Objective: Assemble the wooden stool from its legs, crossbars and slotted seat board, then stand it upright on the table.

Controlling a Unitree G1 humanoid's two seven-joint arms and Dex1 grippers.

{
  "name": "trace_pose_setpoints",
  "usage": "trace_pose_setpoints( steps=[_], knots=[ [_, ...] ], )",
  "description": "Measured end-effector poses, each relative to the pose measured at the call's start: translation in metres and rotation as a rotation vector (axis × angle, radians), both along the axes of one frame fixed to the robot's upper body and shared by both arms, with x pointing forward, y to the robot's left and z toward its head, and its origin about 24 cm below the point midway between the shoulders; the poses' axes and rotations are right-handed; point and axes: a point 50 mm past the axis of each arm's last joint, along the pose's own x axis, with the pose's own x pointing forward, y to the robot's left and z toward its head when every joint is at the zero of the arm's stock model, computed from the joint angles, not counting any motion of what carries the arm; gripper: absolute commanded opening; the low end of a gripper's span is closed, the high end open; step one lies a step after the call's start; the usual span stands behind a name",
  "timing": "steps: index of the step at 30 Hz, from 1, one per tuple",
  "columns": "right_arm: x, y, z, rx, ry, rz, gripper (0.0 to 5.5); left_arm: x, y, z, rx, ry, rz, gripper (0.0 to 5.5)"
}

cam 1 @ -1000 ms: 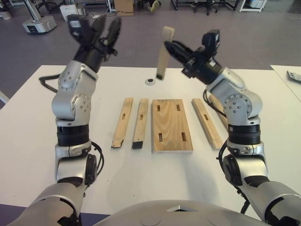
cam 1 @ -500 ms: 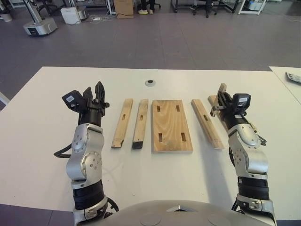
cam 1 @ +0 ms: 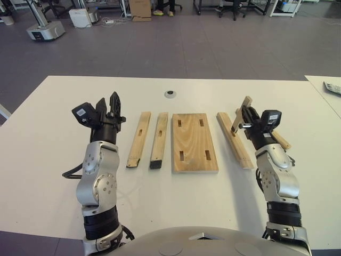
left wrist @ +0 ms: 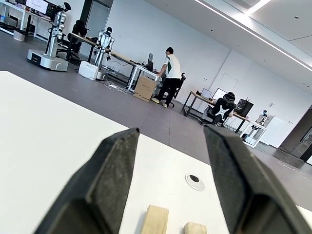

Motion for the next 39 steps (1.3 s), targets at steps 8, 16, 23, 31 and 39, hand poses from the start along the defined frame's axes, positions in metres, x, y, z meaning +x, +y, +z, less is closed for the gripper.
trace_pose_setpoints(
  steps=[8, 16, 23, 31, 39],
  knots=[
    [-0.005, -0.002, -0.014, 0.016, 0.008, -0.023, 0.42, 0.002, 0.0, 0.004, 0.007, -0.015, -0.009, 2.44],
    [-0.015, -0.006, -0.026, -0.024, -0.024, 0.019, 0.42, 0.002, -0.001, 0.005, 0.005, -0.021, -0.015, 2.44],
    [-0.035, -0.006, -0.045, 0.032, -0.046, 0.041, 0.42, 0.003, -0.003, 0.006, -0.012, -0.056, -0.073, 2.44],
    [-0.022, -0.007, -0.041, 0.02, 0.004, 0.061, 0.42, 0.006, -0.005, 0.009, -0.015, -0.083, -0.084, 2.44],
    [-0.022, -0.007, -0.051, -0.002, 0.117, 0.081, 0.42, 0.002, -0.007, 0.005, -0.037, -0.082, -0.063, 2.44]
  ],
)
